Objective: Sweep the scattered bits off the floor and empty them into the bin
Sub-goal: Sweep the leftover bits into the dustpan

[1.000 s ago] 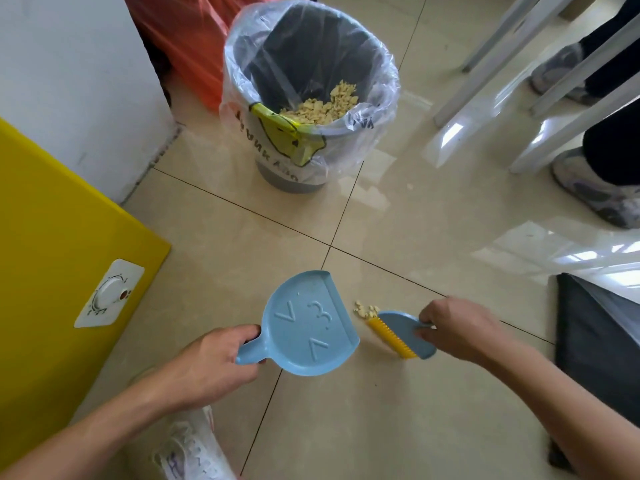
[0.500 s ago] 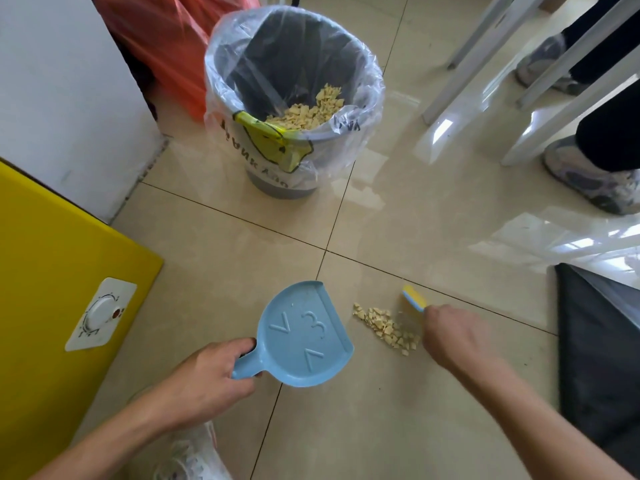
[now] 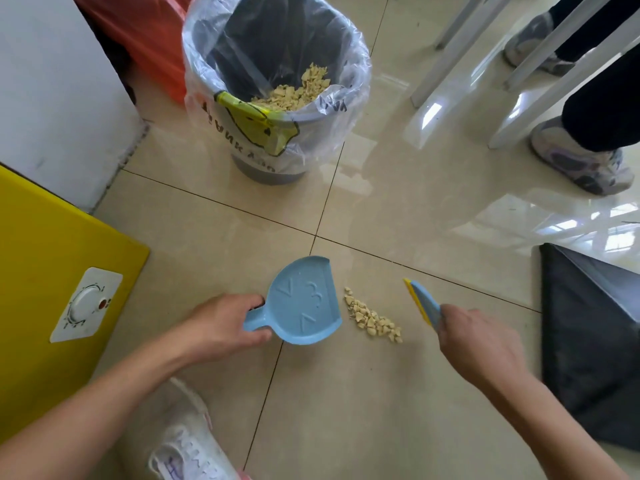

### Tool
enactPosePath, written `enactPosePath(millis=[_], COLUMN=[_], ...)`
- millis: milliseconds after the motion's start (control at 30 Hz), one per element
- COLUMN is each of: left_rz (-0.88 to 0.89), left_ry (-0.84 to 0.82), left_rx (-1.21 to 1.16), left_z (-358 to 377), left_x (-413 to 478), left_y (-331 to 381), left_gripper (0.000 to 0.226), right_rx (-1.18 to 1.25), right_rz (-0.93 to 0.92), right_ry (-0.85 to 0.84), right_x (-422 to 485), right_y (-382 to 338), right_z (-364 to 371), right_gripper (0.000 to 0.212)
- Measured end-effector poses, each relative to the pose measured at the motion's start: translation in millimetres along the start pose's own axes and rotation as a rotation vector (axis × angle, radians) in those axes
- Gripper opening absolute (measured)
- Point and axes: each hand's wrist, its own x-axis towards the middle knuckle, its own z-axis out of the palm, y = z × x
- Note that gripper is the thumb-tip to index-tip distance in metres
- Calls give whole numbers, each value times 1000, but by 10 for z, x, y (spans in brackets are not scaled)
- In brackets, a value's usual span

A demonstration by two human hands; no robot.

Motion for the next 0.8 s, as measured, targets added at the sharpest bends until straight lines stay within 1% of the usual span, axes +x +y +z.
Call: enactPosePath(millis=[100, 200, 267, 333, 433, 533, 700, 800], left_rz=[18, 35, 43, 45, 24, -62, -105, -113], left_ry=[-9, -76, -108, -129, -194, -279, -355, -398], left_rx=[195, 422, 493, 579, 766, 931, 1041, 1061], left_z=[-195, -387, -472, -500, -476, -437, -338, -212], left_x=[272, 514, 653, 771, 912, 1004, 1098, 1109], left_y=[87, 176, 262, 368, 540, 687, 869, 871], left_gripper=[21, 22, 22, 23, 21, 25, 36, 27], right_rx=[50, 134, 185, 196, 232, 306, 458, 576], right_rz=[99, 176, 201, 219, 227, 253, 241, 201], right_ry=[-65, -182, -252, -268, -291, -322, -290, -289], right_x=[6, -8, 2, 24, 52, 75, 108, 136], right_y=[67, -23, -98, -198, -420, -666, -1011, -1202], right_z=[68, 177, 228, 248, 227, 129, -82, -225], right_gripper=[12, 6, 19, 30, 34, 36, 32, 30])
